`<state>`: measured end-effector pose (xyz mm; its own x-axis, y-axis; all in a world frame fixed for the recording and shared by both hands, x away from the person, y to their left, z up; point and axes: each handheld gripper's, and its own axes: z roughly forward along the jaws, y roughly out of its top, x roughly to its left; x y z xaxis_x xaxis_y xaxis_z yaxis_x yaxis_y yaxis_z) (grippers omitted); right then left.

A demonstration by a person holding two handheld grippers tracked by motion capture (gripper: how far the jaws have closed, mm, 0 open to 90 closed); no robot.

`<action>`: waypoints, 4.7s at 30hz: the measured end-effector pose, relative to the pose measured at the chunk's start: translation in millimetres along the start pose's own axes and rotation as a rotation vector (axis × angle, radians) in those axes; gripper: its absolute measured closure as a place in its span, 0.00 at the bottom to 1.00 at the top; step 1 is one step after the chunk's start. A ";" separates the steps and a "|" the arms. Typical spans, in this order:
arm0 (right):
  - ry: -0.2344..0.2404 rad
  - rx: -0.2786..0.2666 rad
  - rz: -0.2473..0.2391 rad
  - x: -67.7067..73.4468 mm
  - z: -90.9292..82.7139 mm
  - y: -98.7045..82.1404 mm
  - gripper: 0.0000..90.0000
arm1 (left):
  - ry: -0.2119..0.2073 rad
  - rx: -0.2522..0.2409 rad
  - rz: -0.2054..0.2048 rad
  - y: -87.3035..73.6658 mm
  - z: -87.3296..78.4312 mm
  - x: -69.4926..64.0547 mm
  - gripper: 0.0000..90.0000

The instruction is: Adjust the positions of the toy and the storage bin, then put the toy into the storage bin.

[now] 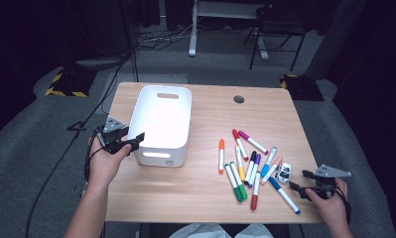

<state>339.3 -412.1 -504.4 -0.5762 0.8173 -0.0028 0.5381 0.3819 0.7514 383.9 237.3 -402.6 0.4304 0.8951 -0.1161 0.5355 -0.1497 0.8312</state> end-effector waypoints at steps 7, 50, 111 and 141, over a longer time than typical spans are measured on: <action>0.000 0.000 0.000 0.0 0.0 0.0 0.23 | -0.015 -0.006 0.034 -5.5 -6.5 -11.2 0.44; 0.000 -0.001 0.000 0.1 0.1 0.0 0.23 | -0.202 0.057 0.165 -53.9 -57.7 -131.6 0.27; 0.068 -0.076 0.009 -2.4 -23.7 9.2 0.24 | -0.130 0.140 0.169 -108.7 -9.9 -8.9 0.25; 0.139 -0.048 -0.131 3.7 29.9 115.4 0.43 | -0.069 0.241 0.181 -121.9 3.3 -13.3 0.21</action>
<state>417.7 -352.2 -437.4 -0.7203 0.6935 -0.0138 0.4252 0.4572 0.7811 315.3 242.2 -504.2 0.5783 0.8156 -0.0215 0.5988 -0.4064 0.6901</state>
